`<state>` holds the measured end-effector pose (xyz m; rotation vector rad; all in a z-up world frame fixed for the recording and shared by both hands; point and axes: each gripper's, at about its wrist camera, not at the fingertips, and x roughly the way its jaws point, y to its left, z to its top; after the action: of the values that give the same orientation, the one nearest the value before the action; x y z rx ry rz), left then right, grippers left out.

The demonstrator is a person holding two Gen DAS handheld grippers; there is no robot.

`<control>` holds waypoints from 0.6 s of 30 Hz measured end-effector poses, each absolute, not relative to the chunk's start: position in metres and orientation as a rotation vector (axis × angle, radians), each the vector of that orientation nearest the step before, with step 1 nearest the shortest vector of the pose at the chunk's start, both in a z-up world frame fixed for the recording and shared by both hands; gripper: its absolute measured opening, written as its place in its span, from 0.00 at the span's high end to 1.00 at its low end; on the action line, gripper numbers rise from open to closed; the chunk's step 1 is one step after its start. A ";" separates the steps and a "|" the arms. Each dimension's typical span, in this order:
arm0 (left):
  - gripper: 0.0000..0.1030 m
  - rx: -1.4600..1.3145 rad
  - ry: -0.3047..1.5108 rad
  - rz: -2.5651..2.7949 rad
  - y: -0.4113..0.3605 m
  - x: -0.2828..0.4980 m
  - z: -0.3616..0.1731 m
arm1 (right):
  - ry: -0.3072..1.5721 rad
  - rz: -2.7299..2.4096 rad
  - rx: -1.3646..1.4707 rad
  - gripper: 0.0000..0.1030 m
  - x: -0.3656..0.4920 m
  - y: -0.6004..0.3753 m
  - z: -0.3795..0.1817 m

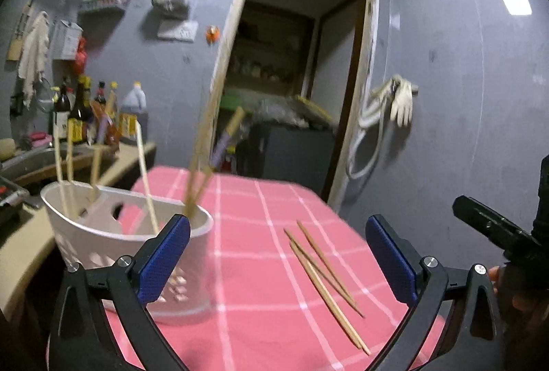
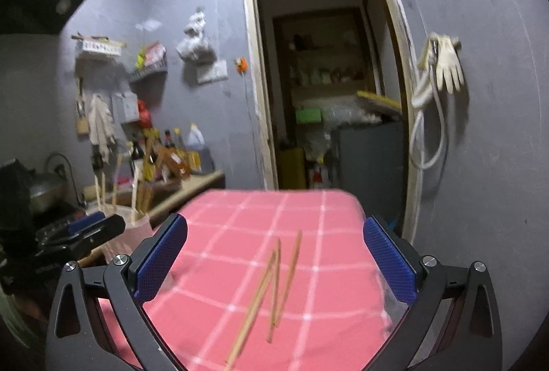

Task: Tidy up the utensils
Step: 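Move both grippers to the remaining chopsticks on the pink cloth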

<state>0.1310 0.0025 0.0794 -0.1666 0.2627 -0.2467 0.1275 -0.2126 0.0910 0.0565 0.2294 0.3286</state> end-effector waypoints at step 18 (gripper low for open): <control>0.41 -0.024 0.675 -0.376 -0.072 0.218 0.010 | 0.633 0.419 0.042 0.45 0.214 -0.226 0.009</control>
<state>0.2177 -0.0721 0.0097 -0.0239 0.6746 -0.3757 0.2135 -0.2257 0.0091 0.0419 0.6332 0.4187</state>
